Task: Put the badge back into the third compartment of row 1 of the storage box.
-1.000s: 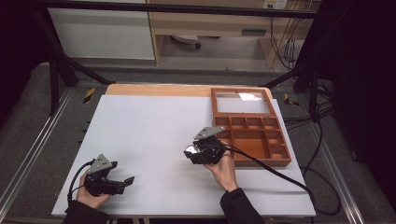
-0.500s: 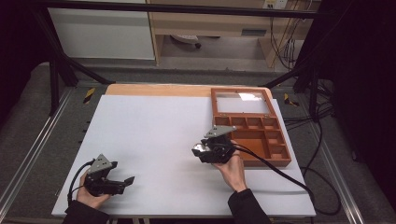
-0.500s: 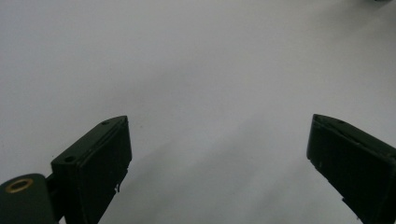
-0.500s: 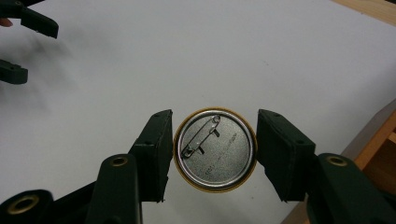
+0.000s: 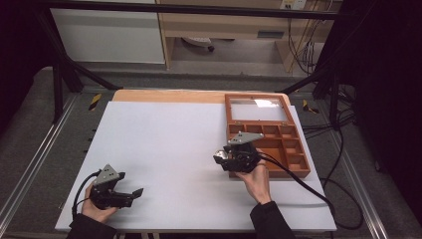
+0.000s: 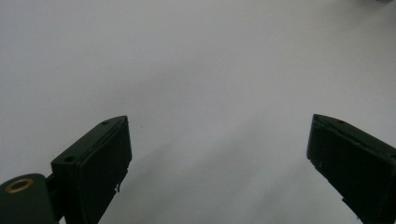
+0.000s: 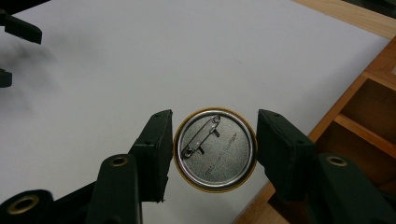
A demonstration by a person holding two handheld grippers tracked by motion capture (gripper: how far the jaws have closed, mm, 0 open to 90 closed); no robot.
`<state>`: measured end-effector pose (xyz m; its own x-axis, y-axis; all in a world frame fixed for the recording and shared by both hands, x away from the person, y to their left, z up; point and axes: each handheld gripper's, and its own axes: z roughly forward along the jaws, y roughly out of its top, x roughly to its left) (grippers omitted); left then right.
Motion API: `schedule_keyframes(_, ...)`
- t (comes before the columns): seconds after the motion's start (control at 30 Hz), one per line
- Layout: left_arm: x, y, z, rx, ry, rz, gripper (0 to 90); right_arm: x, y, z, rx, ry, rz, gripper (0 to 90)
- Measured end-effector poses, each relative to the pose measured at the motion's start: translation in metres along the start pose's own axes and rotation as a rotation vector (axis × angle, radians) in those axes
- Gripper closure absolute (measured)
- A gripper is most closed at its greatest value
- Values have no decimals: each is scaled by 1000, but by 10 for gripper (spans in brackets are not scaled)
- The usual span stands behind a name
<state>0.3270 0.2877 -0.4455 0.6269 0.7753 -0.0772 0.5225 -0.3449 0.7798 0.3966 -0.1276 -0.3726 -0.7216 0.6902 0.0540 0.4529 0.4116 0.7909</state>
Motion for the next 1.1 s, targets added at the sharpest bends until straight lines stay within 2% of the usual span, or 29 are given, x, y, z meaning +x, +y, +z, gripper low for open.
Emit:
schedule_keyframes(0.43, 0, 0, 1, 4, 0, -3, 60, -16, -2, -16, -11, -37, 26, 478)
schedule_keyframes(1.1, 1, 0, 2, 6, 0, -6, 60, -55, -5, -36, -44, -120, 87, 479)
